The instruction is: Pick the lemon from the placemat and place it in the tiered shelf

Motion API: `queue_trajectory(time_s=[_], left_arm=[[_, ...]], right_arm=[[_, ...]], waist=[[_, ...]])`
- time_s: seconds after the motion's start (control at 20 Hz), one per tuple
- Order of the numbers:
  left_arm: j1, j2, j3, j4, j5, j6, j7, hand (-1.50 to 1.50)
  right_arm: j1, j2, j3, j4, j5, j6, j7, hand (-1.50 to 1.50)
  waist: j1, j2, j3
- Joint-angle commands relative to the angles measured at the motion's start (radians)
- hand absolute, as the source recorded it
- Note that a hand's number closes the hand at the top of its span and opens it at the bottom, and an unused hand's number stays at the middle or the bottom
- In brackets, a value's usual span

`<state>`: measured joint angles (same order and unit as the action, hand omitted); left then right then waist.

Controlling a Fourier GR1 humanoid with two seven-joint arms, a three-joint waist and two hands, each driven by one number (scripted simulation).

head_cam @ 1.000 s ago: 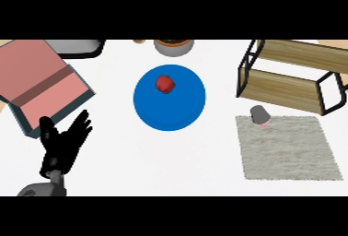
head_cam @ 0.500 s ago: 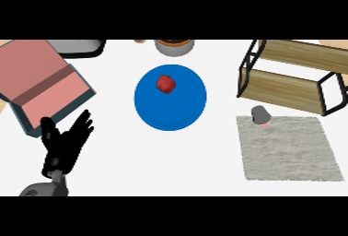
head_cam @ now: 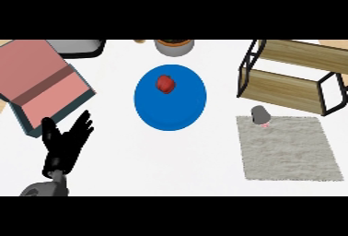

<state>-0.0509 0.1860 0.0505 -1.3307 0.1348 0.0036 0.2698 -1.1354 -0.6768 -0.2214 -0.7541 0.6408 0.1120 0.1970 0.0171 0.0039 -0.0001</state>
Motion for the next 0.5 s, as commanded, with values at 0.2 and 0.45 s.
queue_trajectory(time_s=[0.2, 0.45], left_arm=[[-0.001, -0.023, -0.015, -0.006, -0.027, 0.018, 0.006, 0.00], [0.016, -0.037, -0.018, -0.015, -0.028, 0.020, -0.013, 0.00]], right_arm=[[-0.056, -0.035, 0.056, 0.114, 0.083, 0.005, -0.076, 1.50], [-0.051, 0.010, -0.136, 0.120, -0.068, -0.130, 0.009, -1.50]], waist=[[0.003, 0.001, 0.000], [-0.002, 0.000, 0.000]])
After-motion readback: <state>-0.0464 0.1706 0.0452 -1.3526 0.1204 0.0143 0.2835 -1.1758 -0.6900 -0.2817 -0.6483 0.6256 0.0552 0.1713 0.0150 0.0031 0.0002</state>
